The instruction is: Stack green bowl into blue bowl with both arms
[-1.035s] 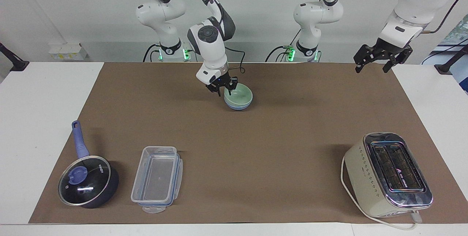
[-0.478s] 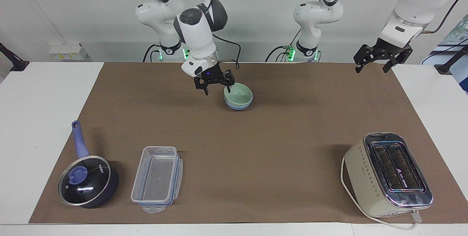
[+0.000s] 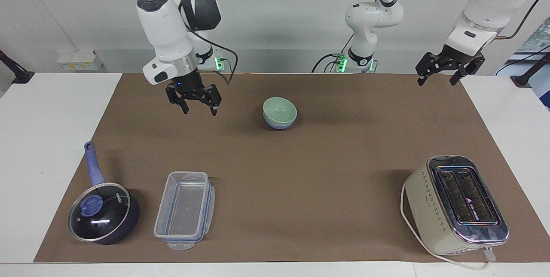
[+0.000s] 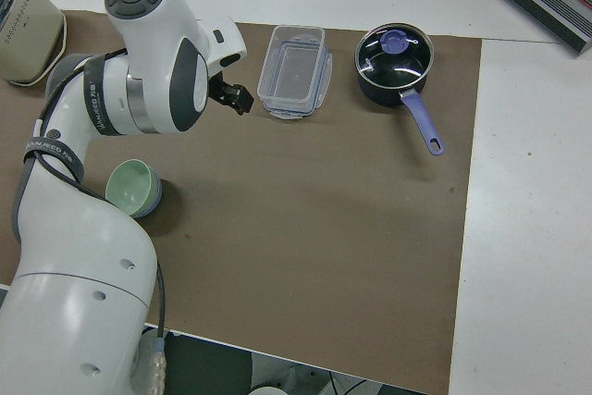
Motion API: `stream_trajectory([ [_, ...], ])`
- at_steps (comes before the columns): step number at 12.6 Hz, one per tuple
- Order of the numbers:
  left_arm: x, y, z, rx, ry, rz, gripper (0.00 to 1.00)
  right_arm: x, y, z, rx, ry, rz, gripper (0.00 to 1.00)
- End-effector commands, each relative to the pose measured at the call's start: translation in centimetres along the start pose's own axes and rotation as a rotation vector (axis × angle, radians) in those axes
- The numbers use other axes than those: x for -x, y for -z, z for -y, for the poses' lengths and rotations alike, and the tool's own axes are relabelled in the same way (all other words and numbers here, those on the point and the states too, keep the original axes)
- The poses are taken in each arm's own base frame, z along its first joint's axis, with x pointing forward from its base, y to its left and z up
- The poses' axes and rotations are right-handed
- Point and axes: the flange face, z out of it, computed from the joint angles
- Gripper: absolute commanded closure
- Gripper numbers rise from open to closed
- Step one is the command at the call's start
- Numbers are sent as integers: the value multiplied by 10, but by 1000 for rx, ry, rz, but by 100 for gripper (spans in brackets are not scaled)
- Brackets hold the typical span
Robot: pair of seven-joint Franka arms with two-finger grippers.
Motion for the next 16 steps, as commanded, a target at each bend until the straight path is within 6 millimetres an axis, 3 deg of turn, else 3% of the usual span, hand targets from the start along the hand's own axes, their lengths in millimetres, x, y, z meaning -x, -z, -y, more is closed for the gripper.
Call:
stream_trajectory([
  [1,3,6,4,-14,-4,5,0,-18,47,-25,57,6,7,0],
  [4,3,6,4,-14,-4,5,0,-25,91,-50,102,10,15,0],
  [7,3,6,4,-14,-4,5,0,-26,121,-55,149,4,83,0],
  [16,3,6,4,-14,-4,5,0,-24,118,-51,133,39,113,0],
])
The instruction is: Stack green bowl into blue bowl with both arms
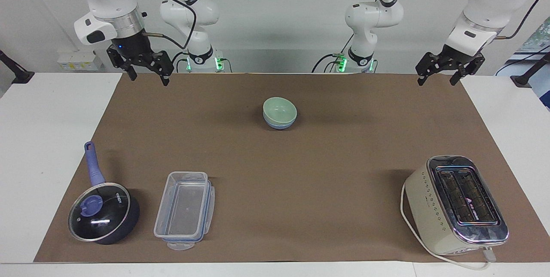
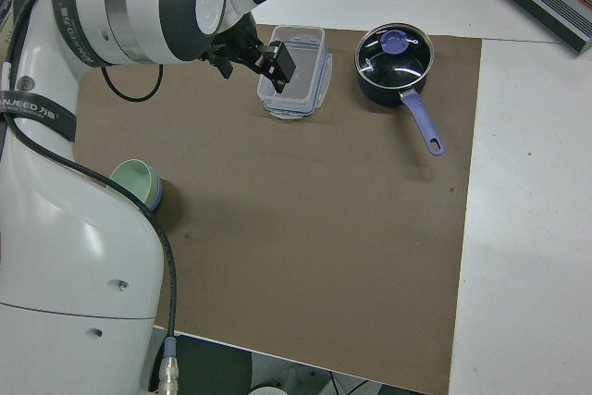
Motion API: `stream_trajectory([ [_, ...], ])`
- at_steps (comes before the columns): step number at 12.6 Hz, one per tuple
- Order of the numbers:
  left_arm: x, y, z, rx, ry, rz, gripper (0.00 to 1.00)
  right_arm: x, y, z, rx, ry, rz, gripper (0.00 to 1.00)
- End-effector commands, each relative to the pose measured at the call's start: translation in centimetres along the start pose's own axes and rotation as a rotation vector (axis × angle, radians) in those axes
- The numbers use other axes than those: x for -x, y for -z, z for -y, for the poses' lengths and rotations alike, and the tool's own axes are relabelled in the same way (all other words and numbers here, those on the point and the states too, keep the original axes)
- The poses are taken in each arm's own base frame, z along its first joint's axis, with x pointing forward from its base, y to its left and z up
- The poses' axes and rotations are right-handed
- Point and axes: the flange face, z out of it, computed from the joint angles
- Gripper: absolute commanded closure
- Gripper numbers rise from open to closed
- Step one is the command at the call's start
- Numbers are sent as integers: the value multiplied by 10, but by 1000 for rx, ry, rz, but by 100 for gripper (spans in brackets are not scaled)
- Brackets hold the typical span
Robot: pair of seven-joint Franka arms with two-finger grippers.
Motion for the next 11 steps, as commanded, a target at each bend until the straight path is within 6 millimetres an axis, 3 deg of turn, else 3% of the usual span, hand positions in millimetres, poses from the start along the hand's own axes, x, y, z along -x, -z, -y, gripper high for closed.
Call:
stream_trajectory([
  [1,3,6,4,-14,-4,5,0,3,0,-1,2,25,12,0],
  [11,3,6,4,-14,-4,5,0,12,-4,1,1,22,21,0],
])
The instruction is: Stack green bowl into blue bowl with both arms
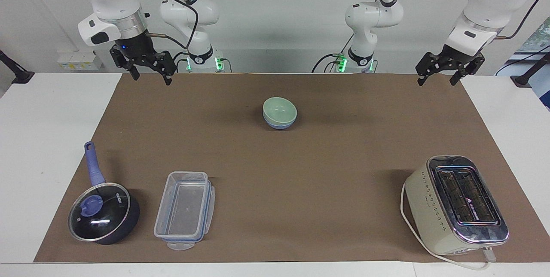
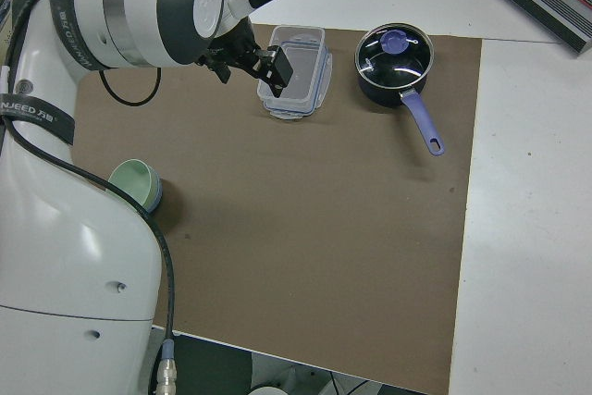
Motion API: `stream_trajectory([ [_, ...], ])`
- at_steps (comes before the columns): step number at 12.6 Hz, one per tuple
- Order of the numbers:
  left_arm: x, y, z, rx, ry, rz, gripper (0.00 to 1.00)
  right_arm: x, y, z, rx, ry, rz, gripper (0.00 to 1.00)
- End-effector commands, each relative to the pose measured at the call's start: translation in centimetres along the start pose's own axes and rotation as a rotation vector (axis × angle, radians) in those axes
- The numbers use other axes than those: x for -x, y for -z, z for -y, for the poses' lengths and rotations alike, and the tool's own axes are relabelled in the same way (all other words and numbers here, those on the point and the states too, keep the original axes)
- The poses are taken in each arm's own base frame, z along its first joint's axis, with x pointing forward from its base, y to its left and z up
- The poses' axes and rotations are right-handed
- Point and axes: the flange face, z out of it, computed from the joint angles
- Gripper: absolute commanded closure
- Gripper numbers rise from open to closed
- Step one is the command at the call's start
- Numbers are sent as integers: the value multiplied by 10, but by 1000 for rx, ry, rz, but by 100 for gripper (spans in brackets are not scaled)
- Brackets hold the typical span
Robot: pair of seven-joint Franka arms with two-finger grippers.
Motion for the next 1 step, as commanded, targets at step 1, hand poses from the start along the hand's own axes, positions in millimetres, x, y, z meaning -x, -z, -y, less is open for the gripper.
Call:
stream_trajectory([
  [1,3,6,4,-14,-4,5,0,8,0,-1,-2,17,7,0],
])
